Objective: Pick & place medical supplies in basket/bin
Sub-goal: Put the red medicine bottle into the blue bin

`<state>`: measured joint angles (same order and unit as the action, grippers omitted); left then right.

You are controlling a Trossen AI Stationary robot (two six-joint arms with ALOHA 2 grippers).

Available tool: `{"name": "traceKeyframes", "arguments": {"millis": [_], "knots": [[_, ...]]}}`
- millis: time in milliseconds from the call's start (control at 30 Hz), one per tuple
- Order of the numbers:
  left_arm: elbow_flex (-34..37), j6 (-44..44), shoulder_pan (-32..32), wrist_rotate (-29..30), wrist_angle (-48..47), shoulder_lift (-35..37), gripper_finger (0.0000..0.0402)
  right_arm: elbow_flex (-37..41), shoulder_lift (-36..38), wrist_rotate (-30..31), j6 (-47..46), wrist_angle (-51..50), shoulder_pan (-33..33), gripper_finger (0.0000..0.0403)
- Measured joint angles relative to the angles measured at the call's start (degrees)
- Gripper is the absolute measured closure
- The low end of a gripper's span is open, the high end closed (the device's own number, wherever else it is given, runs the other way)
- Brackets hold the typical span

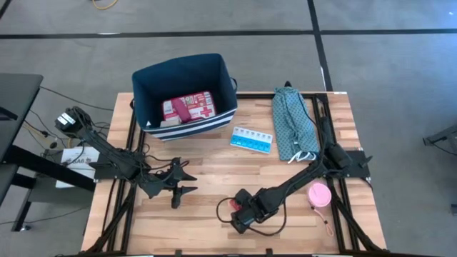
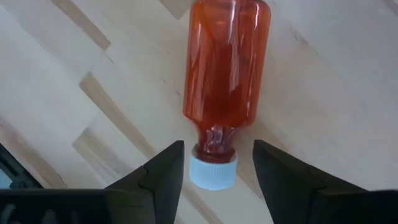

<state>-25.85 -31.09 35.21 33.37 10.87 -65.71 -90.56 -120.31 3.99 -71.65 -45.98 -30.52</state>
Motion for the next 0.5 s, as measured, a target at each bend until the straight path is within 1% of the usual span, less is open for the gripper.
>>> {"name": "traceKeyframes", "arguments": {"millis": [233, 500], "knots": [[0.0, 0.0, 0.0, 0.0, 0.0, 0.0, 0.0245, 0.0, 0.0, -1.6, 0.1, 0.2, 0.7, 0.0209], [0.0, 0.0, 0.0, 0.0, 0.0, 0.0, 0.0245, -0.1, -2.8, -4.2, 0.3, 1.8, 0.8, 0.0211]]}}
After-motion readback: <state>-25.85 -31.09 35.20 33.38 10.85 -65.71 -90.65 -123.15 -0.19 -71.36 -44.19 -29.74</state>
